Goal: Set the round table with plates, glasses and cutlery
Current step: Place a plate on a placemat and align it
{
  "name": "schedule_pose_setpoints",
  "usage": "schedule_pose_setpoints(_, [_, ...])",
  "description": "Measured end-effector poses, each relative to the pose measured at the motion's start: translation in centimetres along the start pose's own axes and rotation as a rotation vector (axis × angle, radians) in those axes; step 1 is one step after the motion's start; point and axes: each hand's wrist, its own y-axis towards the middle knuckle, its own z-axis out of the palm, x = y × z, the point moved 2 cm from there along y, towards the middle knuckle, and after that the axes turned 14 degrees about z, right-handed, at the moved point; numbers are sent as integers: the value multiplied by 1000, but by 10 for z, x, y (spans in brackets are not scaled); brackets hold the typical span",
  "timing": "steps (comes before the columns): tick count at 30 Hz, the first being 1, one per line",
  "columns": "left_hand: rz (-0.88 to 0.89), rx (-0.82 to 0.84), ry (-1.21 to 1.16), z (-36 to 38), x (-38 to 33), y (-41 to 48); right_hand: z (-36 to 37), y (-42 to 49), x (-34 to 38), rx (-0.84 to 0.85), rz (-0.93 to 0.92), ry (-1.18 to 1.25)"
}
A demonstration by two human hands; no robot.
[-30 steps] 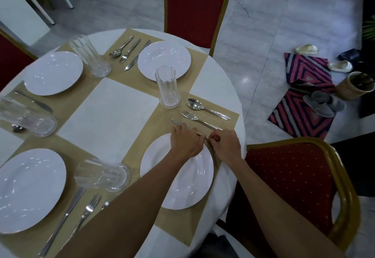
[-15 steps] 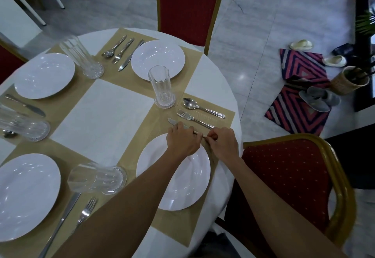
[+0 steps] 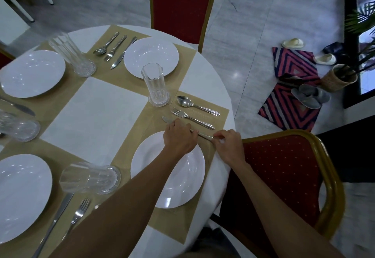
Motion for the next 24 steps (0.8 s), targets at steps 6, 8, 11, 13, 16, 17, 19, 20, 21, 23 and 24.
schedule_pose_setpoints(6, [11, 81, 110, 3, -5, -3, 5, -3, 19, -12, -43, -35])
schedule_pose_setpoints(8, [6, 102, 130, 2, -1, -1, 7, -1, 23, -8, -59, -19])
schedule_pose_setpoints(11, [1, 119, 141, 0, 5, 1, 12, 1, 30, -4, -65, -22])
schedule_pose_setpoints(13, [2, 123, 132, 0, 7, 2, 15, 2, 33, -7, -58, -14])
schedule_pose_setpoints(16, [0, 130, 127, 0, 9, 3, 16, 2, 35, -14, -39, -16])
schedule_pose_setpoints(17, [2, 130, 128, -1, 9, 3, 16, 1, 34, -14, -32, -15])
schedule_pose_setpoints(19, [11, 127, 127, 0, 9, 3, 15, 0, 33, -17, -28, -13])
schedule_pose_setpoints(20, [15, 125, 129, 0, 8, 3, 14, 0, 32, -18, -29, -14])
schedule_pose_setpoints(21, [19, 125, 132, 0, 8, 3, 13, 0, 32, -20, -33, -14])
schedule_pose_setpoints(23, [18, 128, 128, 1, 7, 3, 12, 0, 31, -21, -36, -14])
schedule_pose_setpoints(24, [17, 129, 120, 2, 8, 3, 12, -1, 32, -22, -36, -9])
